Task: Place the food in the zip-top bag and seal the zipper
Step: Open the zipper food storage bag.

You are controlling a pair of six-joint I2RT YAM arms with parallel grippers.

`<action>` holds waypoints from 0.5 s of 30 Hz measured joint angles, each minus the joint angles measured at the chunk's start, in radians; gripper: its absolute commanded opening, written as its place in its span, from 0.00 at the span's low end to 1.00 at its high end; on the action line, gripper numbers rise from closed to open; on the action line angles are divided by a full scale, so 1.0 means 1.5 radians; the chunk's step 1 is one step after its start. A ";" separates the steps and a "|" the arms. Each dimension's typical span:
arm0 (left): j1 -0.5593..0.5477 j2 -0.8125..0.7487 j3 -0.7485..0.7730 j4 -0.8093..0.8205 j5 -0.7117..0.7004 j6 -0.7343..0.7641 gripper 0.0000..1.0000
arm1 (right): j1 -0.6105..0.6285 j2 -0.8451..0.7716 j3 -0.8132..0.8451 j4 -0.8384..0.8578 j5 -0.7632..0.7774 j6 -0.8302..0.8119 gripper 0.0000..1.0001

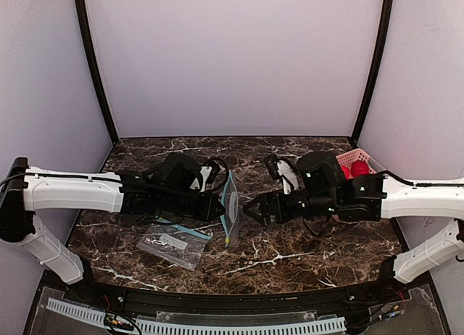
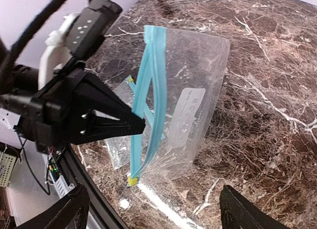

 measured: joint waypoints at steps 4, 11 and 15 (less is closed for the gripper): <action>0.006 0.000 0.003 -0.006 -0.005 0.003 0.01 | 0.000 -0.076 -0.038 0.013 -0.014 -0.005 0.95; 0.010 -0.014 0.019 -0.046 -0.032 0.029 0.01 | -0.044 -0.156 -0.041 -0.069 0.056 0.019 0.96; 0.010 -0.022 0.053 -0.088 -0.056 0.055 0.01 | -0.117 -0.158 -0.038 -0.158 0.094 0.030 0.97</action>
